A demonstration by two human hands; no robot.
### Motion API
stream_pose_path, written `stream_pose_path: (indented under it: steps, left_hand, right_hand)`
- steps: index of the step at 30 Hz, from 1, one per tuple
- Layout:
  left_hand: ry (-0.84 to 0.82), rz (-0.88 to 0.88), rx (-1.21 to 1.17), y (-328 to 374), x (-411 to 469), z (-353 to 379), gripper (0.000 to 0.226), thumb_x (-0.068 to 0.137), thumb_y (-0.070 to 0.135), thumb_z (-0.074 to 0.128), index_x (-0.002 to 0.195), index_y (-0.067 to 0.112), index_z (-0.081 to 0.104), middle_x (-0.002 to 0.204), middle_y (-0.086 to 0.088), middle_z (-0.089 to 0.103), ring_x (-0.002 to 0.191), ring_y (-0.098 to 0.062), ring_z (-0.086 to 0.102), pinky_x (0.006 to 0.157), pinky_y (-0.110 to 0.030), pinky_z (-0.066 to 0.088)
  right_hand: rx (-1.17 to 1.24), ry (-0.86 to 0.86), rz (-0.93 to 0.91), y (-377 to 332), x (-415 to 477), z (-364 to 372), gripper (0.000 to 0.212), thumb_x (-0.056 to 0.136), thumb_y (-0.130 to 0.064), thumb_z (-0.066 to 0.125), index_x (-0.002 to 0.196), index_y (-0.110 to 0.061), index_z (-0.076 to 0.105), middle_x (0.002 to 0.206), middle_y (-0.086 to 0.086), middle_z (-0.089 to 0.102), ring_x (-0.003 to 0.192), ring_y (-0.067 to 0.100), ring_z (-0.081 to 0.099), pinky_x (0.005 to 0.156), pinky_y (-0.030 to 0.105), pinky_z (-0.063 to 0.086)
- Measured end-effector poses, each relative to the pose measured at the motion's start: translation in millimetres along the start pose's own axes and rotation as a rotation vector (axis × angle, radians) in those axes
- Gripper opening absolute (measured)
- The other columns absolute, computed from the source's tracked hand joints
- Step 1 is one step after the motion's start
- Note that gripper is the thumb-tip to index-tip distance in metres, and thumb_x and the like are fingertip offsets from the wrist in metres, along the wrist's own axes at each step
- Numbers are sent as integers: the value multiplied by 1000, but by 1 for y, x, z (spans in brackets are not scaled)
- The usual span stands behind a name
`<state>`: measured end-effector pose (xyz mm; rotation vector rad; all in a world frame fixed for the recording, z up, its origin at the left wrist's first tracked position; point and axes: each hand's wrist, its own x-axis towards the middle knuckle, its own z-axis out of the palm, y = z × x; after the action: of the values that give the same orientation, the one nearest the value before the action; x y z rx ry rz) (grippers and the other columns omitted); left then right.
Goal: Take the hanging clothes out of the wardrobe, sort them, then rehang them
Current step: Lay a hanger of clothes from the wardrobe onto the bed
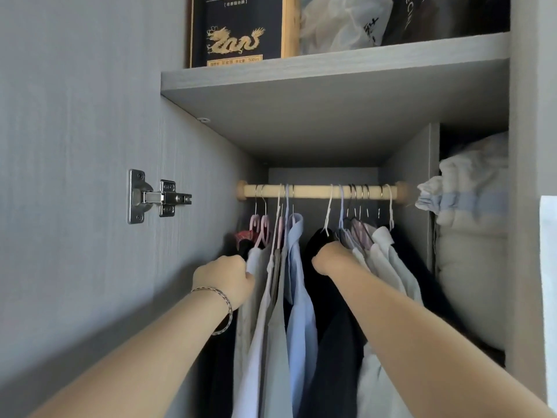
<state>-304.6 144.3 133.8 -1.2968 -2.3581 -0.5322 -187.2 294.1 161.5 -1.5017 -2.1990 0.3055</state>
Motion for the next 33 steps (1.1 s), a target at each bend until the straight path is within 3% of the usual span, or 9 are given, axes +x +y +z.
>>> stream_pose_path:
  steps: [6, 12, 16, 19, 22, 24, 28, 30, 33]
  left_hand:
    - [35, 4, -39, -9, 14, 9, 37, 96, 31, 35, 62, 17, 36, 61, 4, 41, 68, -21, 49, 57, -25, 34]
    - [38, 89, 17, -4, 14, 4, 24, 97, 29, 33, 100, 16, 53, 88, -2, 58, 79, -23, 54, 62, -26, 35]
    - [126, 123, -28, 0, 9, 0, 13, 96, 25, 35, 89, 16, 39, 63, 5, 41, 59, -18, 46, 46, -23, 24]
    - [141, 173, -73, 9, 0, -5, 14, 96, 25, 36, 86, 16, 37, 71, 2, 48, 59, -18, 44, 50, -25, 28]
    - [63, 213, -72, 21, -16, -7, 18, 95, 27, 38, 85, 14, 44, 91, -3, 46, 74, -20, 46, 63, -26, 36]
    - [-19, 232, -61, 27, -34, -8, 25, 95, 27, 39, 77, 12, 45, 77, 1, 43, 68, -18, 44, 60, -24, 34]
    - [-142, 292, -50, 38, -88, -4, 31, 94, 27, 39, 65, 16, 39, 67, 3, 47, 64, -16, 47, 51, -22, 28]
    - [-170, 315, -39, 45, -119, -3, 29, 94, 27, 40, 67, 16, 39, 67, 3, 46, 67, -17, 47, 51, -22, 27]
    - [-221, 309, -56, 61, -170, 3, 21, 93, 26, 42, 75, 16, 47, 68, 2, 46, 72, -21, 48, 50, -22, 28]
  right_hand:
    - [310, 136, 106, 2, 12, 14, 35, 95, -20, 47, 120, 3, 55, 125, 19, 59, 115, 35, 56, 90, 33, 47]
    - [339, 209, 71, -14, -3, -17, 38, 96, -23, 47, 125, 2, 50, 124, 17, 58, 113, 32, 57, 82, 30, 45]
    - [303, 240, 29, -19, -30, -32, 35, 96, -23, 48, 120, 2, 53, 121, 17, 60, 112, 32, 57, 77, 27, 43]
    - [293, 205, -31, -10, -58, -34, 23, 95, -19, 48, 108, -3, 58, 118, 18, 61, 105, 32, 59, 69, 26, 36]
    - [282, 152, -34, 11, -96, -36, 29, 91, -16, 49, 114, 0, 59, 119, 19, 61, 69, 19, 47, 65, 28, 37]
    - [263, 108, -18, 30, -126, -39, 29, 90, -14, 51, 116, -1, 57, 116, 17, 61, 61, 15, 42, 62, 28, 38]
    - [186, -4, 87, 70, -187, -44, 5, 84, -11, 54, 80, -11, 54, 80, 8, 57, 64, 18, 45, 56, 24, 34]
    - [161, -29, 128, 92, -216, -40, 26, 84, -11, 54, 63, -11, 39, 68, 2, 43, 63, 19, 43, 52, 23, 31]
    - [204, -27, 160, 128, -268, -33, 27, 80, -11, 56, 61, -13, 37, 63, 0, 40, 58, 18, 40, 51, 22, 30]
